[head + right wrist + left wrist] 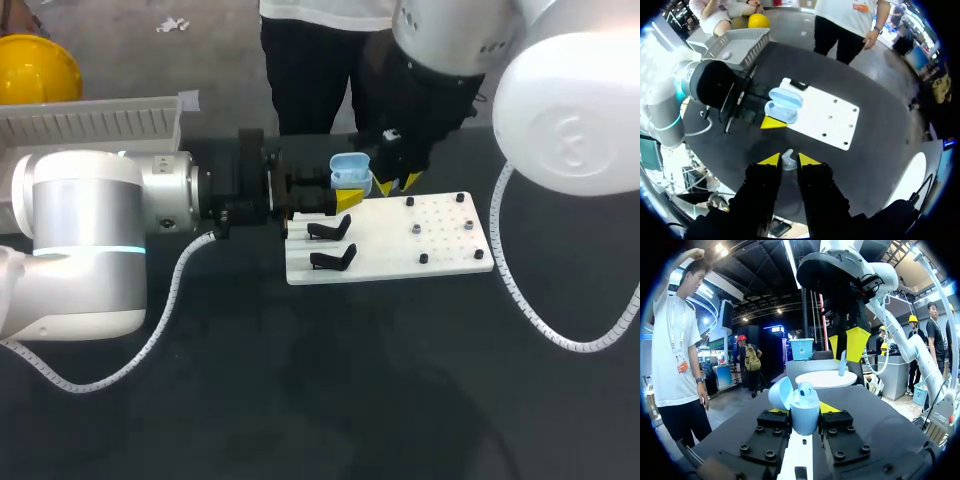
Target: Pick up each earbud case from the left stands, insert the matching earbuds, close the lid, and place the case in the box.
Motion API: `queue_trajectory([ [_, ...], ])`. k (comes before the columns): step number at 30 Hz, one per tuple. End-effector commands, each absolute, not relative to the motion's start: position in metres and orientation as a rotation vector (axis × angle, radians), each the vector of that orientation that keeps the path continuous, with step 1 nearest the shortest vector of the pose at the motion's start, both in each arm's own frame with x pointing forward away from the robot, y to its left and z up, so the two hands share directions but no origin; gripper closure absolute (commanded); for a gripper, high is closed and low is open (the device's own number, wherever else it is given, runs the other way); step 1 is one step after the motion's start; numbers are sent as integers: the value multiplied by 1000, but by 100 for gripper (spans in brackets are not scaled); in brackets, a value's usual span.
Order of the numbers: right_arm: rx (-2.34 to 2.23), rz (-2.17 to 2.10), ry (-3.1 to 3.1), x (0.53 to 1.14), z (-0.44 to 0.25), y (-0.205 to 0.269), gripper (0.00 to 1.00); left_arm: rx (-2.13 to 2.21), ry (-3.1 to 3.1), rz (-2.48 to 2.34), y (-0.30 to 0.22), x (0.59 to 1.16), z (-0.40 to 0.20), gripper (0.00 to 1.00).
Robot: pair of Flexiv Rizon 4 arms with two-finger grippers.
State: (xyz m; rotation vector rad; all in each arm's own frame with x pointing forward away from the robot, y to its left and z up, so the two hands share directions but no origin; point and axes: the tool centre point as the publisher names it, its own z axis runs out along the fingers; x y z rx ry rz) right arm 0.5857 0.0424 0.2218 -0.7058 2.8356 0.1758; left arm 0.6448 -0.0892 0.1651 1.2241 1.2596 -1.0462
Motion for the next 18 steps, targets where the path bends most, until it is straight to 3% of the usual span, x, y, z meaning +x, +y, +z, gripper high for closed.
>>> queue_trajectory([
  [1,-731,128,2827,591,228,50,100,1215,1256,-1038,-90,643,164,100],
  [18,-796,65,2825,617,233,75,100,1215,1256,-1038,-90,643,164,100],
])
